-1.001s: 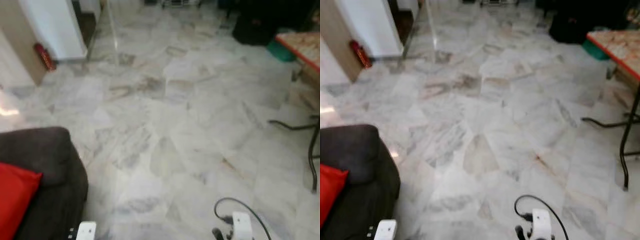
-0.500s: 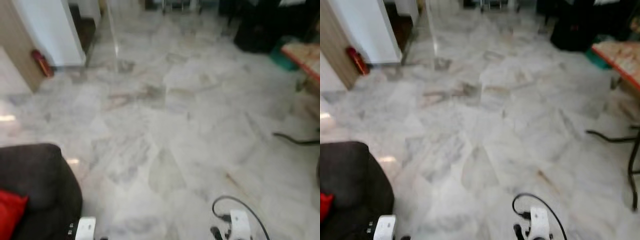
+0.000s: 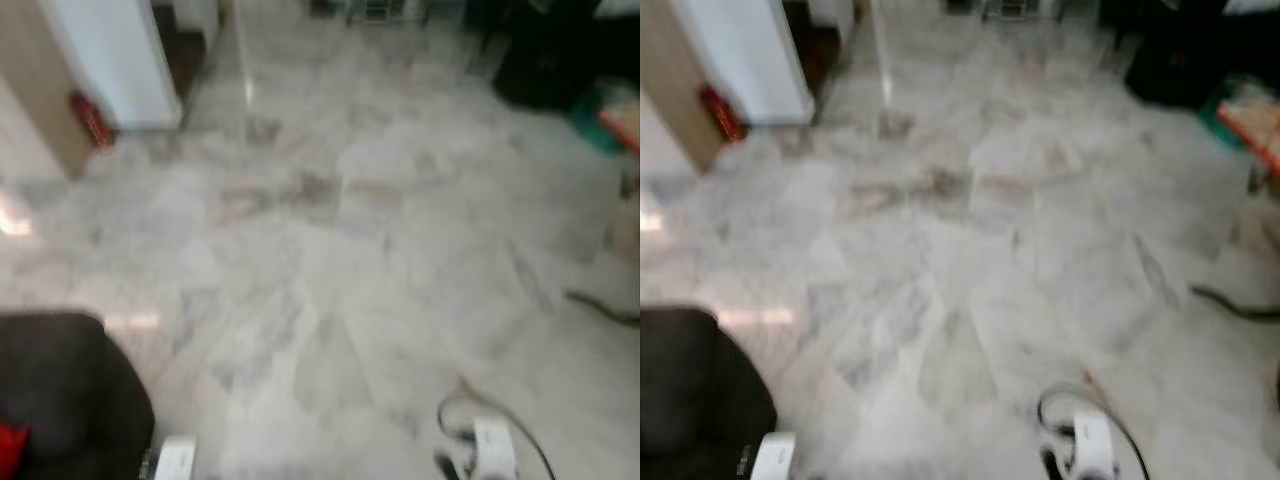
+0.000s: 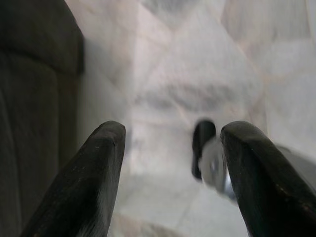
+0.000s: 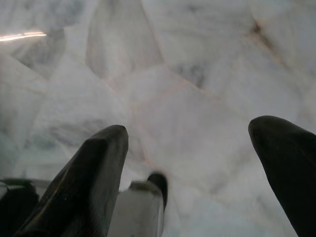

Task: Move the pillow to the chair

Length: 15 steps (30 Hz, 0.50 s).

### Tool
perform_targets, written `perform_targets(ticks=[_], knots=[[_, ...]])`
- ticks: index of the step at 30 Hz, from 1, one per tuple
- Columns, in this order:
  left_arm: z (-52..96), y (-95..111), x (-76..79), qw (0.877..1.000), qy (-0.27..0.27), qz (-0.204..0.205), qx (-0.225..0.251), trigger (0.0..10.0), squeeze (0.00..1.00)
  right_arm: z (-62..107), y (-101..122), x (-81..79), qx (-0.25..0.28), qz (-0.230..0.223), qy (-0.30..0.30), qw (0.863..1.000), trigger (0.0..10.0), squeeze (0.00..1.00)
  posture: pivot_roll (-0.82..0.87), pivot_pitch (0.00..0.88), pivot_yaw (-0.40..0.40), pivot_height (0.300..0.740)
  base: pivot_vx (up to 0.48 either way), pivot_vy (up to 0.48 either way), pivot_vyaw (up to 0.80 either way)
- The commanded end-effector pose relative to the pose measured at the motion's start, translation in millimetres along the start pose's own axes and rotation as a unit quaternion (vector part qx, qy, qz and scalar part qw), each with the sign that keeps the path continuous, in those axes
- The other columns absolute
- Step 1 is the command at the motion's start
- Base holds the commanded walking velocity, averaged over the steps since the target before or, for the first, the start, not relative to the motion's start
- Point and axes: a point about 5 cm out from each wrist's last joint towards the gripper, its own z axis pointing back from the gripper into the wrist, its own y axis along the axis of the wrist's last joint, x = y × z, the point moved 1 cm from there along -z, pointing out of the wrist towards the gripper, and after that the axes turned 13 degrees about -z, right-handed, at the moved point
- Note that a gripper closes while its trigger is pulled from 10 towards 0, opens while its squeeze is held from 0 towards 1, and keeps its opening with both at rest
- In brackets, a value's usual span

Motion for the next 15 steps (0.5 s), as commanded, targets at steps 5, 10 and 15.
perform_targets(ticks=[5,10,15], knots=[[0.6,-4,3.7,1.000,-0.007,0.005,-0.009,10.0,0.00,-2.4,-2,-8.8,-0.008,0.000,-0.004,1.000,10.0,0.00,0.05,0.045,0.007,0.740,0.327,0.000,0.00],[0.9,-5,2.2,1.000,-0.007,0.003,-0.010,10.0,0.00,-3.2,0,-11.7,-0.007,0.005,-0.002,1.000,10.0,0.00,0.04,0.038,0.011,0.740,0.328,0.000,0.00],[1.0,-6,3.5,1.000,-0.009,0.003,-0.011,10.0,0.00,-3.2,2,-10.4,-0.004,0.004,0.001,1.000,10.0,0.00,0.04,0.034,0.012,0.740,0.330,0.000,0.80]])
